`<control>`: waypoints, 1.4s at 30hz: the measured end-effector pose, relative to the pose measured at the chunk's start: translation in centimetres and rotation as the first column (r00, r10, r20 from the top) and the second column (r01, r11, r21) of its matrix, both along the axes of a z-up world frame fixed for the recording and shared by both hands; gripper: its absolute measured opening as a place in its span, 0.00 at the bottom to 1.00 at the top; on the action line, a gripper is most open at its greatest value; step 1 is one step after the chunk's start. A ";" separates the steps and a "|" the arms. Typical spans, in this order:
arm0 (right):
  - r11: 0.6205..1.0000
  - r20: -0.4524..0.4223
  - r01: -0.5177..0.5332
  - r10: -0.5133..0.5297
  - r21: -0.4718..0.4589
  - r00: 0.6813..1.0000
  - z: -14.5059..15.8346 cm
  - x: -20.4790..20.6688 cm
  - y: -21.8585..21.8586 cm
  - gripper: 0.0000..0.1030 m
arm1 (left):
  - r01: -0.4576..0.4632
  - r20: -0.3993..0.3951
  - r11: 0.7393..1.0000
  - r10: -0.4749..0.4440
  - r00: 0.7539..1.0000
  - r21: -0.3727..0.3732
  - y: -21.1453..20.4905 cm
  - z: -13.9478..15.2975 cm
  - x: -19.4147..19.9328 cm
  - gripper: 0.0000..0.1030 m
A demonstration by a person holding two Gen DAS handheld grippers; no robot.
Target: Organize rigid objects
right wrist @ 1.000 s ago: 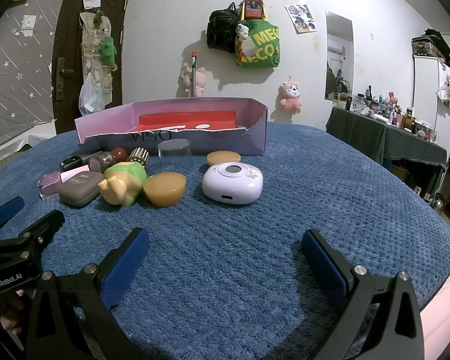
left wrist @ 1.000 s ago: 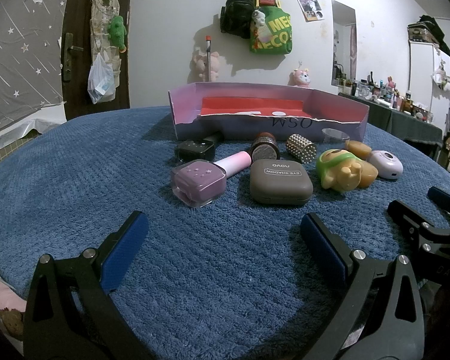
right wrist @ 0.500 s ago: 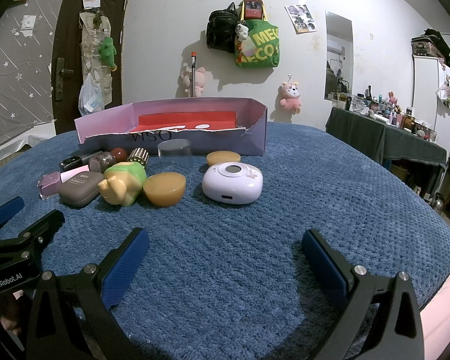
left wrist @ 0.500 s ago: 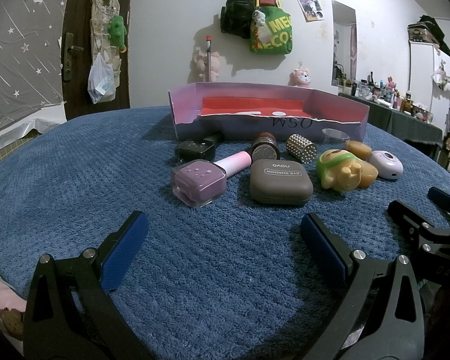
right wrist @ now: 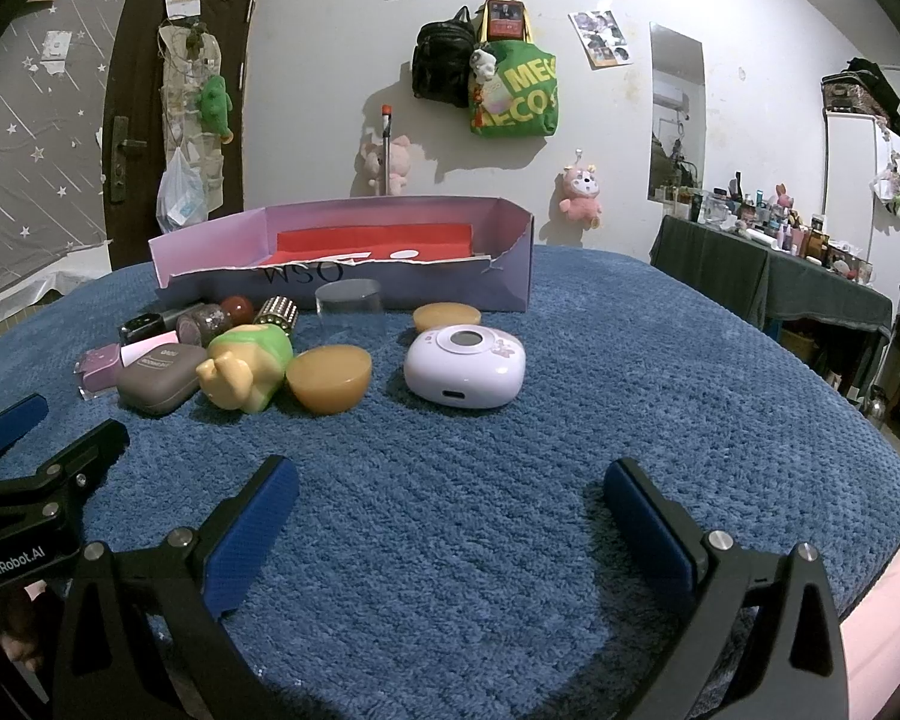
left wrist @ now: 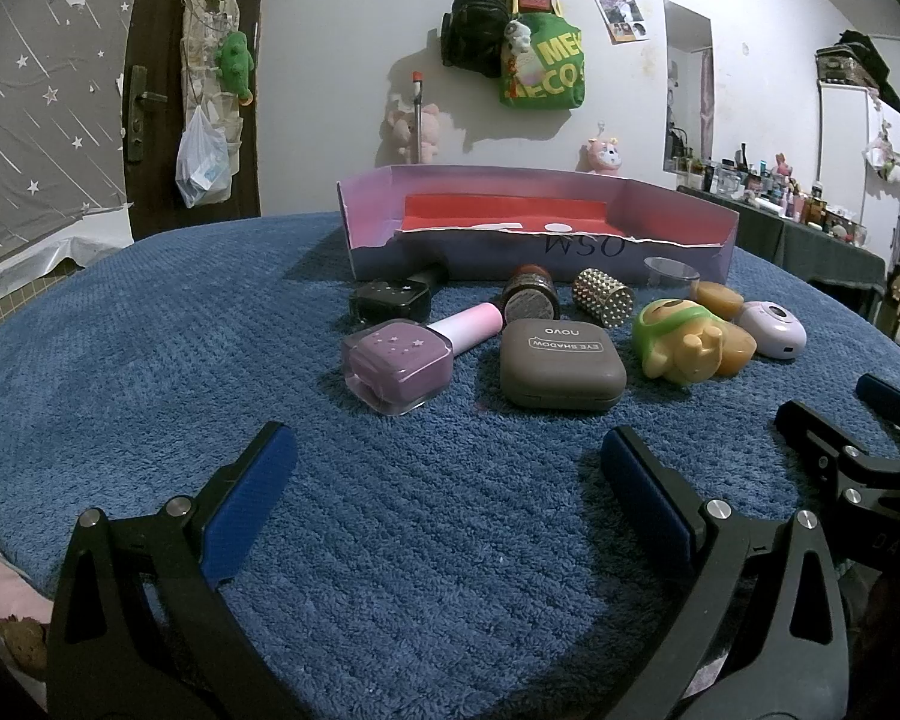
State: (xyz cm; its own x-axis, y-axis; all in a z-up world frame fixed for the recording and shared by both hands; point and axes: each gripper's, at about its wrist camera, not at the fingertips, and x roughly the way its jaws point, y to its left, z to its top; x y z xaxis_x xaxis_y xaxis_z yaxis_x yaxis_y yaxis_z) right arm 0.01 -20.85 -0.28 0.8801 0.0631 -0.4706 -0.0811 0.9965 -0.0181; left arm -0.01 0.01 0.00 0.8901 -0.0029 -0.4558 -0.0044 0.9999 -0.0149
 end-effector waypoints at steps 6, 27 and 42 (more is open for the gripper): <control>1.000 0.000 0.000 0.000 0.000 1.000 0.0 0.0 0.0 1.00 | 0.001 -0.001 1.000 -0.001 1.000 -0.001 0.0 0.0 0.0 1.00; 0.997 -0.154 -0.022 0.033 0.070 0.988 1.5 3.8 -1.6 0.99 | 0.088 -0.069 0.996 -0.086 0.994 0.029 3.2 5.0 4.0 0.99; 0.999 -0.241 0.043 -0.035 0.028 0.970 3.8 8.3 -1.8 0.93 | 0.350 -0.262 0.937 -0.334 0.905 0.016 4.1 4.3 8.0 0.67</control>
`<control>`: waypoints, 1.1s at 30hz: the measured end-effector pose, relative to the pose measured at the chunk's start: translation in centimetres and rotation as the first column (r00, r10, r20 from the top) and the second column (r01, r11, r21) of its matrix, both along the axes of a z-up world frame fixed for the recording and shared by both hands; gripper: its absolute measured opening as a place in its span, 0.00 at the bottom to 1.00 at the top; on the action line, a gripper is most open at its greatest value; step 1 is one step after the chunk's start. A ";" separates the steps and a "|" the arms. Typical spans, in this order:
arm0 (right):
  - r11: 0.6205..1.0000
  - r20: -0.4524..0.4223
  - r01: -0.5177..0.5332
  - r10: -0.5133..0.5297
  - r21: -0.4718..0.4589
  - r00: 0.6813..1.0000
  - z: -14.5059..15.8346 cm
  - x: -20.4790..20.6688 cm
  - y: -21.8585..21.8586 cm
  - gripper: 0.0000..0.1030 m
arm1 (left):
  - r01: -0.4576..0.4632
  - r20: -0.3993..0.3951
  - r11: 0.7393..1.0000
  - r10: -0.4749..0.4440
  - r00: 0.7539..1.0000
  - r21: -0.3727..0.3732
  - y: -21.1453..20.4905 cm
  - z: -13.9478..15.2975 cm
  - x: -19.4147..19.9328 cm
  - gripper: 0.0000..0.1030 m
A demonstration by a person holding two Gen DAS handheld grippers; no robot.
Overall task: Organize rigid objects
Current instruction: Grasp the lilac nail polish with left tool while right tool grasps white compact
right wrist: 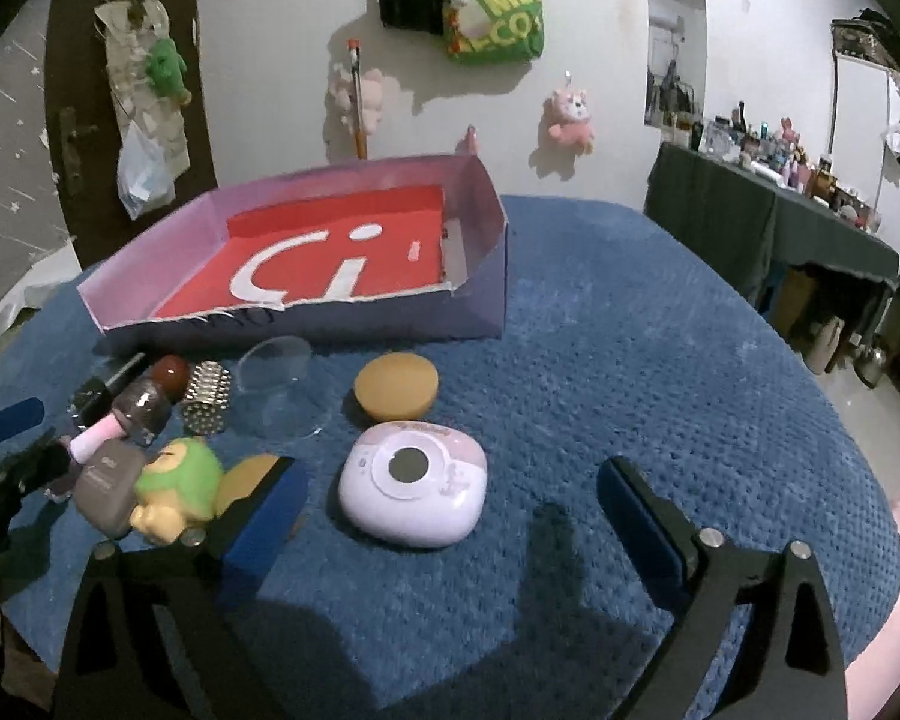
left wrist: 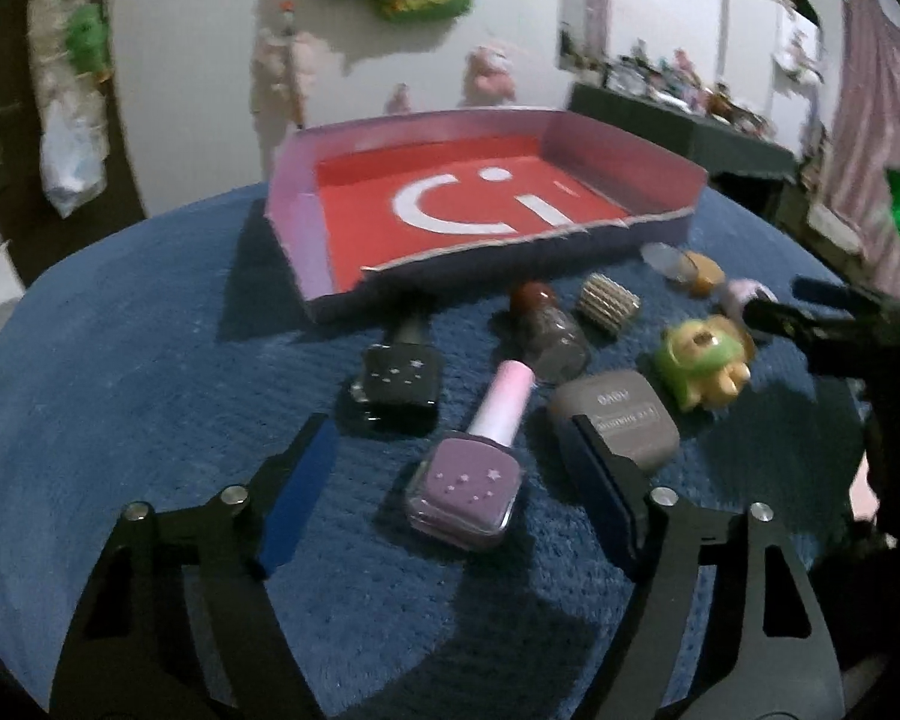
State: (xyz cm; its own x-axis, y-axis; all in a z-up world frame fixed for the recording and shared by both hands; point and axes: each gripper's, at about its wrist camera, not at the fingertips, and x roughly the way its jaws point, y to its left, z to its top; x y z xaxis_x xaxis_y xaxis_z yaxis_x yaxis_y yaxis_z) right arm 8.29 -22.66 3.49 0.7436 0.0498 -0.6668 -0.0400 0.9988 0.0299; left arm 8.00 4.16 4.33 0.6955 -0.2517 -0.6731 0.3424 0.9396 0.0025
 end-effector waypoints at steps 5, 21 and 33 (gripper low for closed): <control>1.000 -0.065 -0.009 0.011 0.019 0.998 -0.8 1.2 0.1 0.82 | 0.045 -0.063 0.999 -0.045 0.997 -0.001 -0.5 -0.7 1.1 0.54; 0.995 -0.047 -0.079 0.083 0.068 0.995 -0.4 1.1 0.3 0.56 | 0.043 -0.031 0.999 -0.043 0.999 -0.009 -1.1 0.9 0.6 0.36; 0.990 -0.022 -0.128 0.130 0.064 0.991 1.3 1.3 0.4 0.56 | 0.007 0.007 1.000 -0.007 1.000 -0.027 -1.5 2.8 1.3 0.36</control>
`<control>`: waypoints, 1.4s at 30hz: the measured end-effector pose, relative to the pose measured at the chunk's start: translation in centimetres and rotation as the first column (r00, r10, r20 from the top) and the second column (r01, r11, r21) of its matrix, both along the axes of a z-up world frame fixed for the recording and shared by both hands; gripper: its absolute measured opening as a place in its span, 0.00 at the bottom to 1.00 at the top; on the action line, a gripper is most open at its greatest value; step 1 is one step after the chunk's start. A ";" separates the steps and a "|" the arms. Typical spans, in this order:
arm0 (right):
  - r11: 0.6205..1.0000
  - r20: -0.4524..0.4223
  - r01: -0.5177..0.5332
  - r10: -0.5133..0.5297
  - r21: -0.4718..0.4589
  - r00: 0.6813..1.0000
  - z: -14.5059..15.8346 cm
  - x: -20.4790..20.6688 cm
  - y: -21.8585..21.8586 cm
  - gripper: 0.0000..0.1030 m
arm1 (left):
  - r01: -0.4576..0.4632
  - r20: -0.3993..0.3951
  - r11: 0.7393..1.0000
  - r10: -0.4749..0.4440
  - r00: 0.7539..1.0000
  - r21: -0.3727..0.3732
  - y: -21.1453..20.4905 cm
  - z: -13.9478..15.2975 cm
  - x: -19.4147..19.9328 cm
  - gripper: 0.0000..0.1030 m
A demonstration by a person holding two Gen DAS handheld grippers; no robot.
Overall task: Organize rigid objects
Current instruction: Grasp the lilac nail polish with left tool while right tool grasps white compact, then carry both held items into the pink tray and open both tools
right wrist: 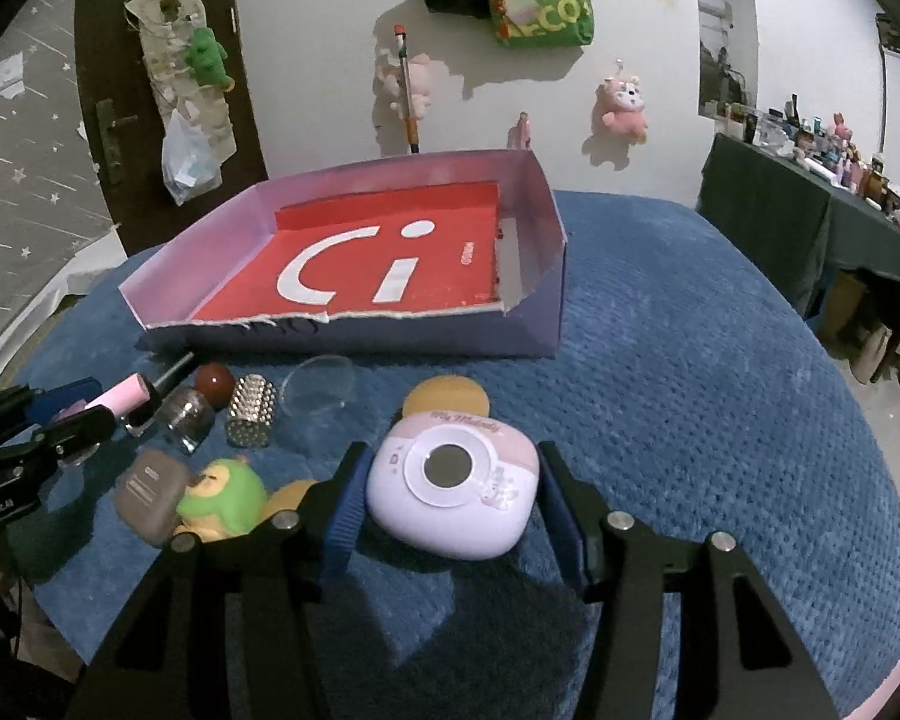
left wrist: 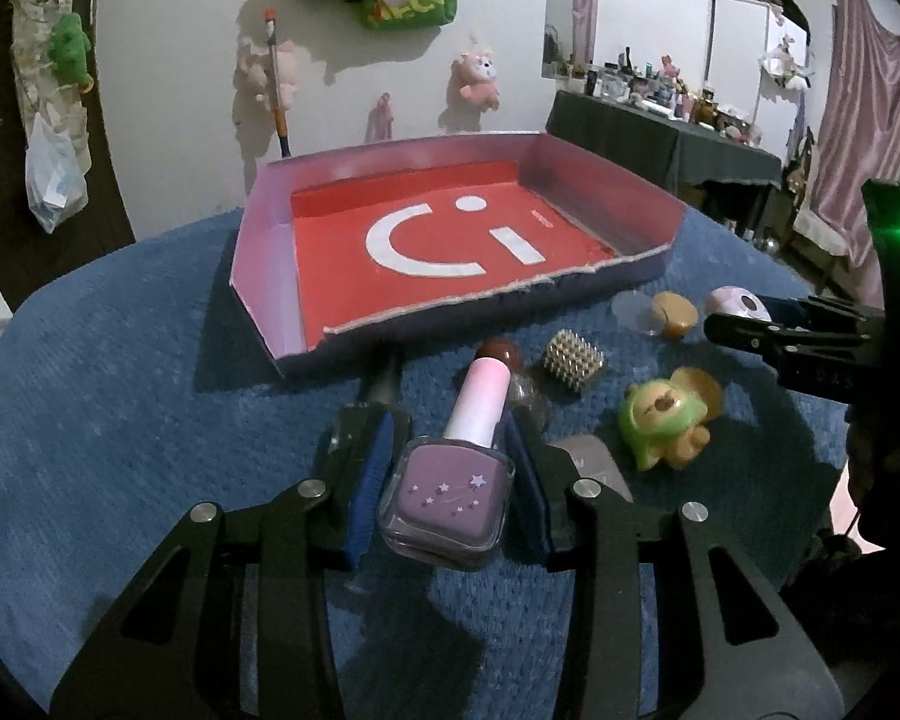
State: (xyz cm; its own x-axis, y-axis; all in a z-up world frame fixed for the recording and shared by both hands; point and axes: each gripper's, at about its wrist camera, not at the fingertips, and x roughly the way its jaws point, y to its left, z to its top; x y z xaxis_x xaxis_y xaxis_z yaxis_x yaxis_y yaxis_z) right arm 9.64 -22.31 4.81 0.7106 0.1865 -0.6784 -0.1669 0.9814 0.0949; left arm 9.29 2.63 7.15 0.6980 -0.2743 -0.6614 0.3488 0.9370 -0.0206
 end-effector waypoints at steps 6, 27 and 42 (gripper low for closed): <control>1.000 0.041 -0.025 0.026 -0.018 0.999 2.0 0.9 0.2 0.56 | -0.013 0.024 1.000 0.013 1.000 -0.008 0.0 1.8 1.5 0.36; 0.945 -0.139 -0.277 0.255 -0.175 0.957 3.3 14.8 3.8 0.56 | 0.039 -0.079 0.994 -0.031 0.996 0.103 -2.4 1.8 13.9 0.36; 0.893 -0.281 -0.360 0.285 -0.268 0.916 1.1 17.7 5.2 0.56 | 0.079 -0.181 0.976 -0.043 0.983 0.202 -3.9 -1.4 16.4 0.36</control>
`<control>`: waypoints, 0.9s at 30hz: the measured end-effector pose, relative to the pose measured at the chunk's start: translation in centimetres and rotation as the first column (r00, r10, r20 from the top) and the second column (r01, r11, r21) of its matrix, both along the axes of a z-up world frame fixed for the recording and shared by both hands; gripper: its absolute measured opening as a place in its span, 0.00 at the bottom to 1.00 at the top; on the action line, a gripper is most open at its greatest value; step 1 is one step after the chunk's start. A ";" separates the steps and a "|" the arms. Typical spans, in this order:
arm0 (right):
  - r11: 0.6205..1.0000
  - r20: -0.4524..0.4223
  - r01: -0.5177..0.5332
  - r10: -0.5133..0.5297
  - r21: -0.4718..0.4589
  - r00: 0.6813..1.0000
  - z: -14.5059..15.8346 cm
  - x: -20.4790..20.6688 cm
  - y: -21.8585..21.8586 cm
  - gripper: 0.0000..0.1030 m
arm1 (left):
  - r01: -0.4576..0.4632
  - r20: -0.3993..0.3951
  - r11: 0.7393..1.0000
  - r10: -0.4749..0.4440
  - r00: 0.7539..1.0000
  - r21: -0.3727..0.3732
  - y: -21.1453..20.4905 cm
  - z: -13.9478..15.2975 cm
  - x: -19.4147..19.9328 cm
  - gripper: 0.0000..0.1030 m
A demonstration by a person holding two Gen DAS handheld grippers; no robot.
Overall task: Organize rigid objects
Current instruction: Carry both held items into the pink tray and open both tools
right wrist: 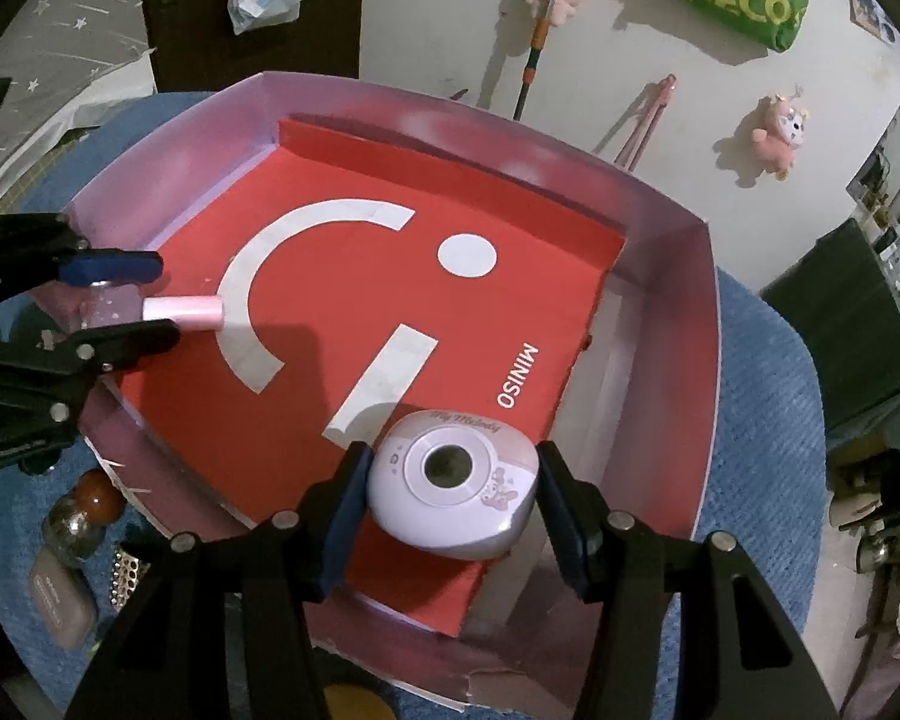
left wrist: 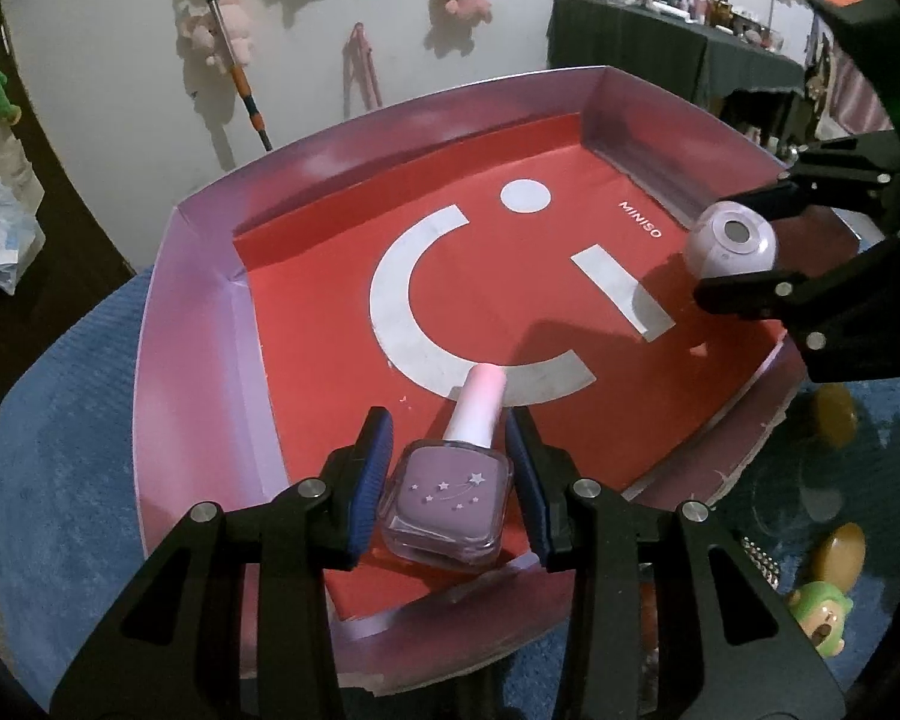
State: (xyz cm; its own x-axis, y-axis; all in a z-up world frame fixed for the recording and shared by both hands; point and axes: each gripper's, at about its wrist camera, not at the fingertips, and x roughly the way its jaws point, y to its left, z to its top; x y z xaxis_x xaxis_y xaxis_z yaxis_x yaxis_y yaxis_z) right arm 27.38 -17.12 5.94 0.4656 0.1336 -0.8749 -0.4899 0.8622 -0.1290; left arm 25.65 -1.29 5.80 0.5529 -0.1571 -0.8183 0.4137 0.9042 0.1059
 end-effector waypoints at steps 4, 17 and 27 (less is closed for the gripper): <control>1.000 0.001 -0.028 0.028 -0.005 1.000 0.2 -0.4 0.6 0.56 | -0.013 -0.003 1.000 0.013 1.000 0.007 0.2 -0.1 0.4 0.36; 0.998 -0.062 -0.045 0.042 -0.052 0.997 -1.8 0.4 1.0 0.56 | -0.034 -0.060 0.999 0.034 0.998 -0.005 1.1 -1.1 1.1 0.36; 0.997 -0.074 -0.052 0.049 -0.048 0.996 -1.7 0.7 0.9 0.55 | -0.038 -0.055 0.999 0.038 0.998 0.003 0.8 -1.2 1.4 0.36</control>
State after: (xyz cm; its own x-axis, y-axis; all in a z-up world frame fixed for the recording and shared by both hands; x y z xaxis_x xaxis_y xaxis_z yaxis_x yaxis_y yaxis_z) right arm 28.08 -16.19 4.20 0.3943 0.1111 -0.9122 -0.5424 0.8294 -0.1334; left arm 27.05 -0.50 4.56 0.5128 -0.1352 -0.8478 0.3847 0.9190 0.0861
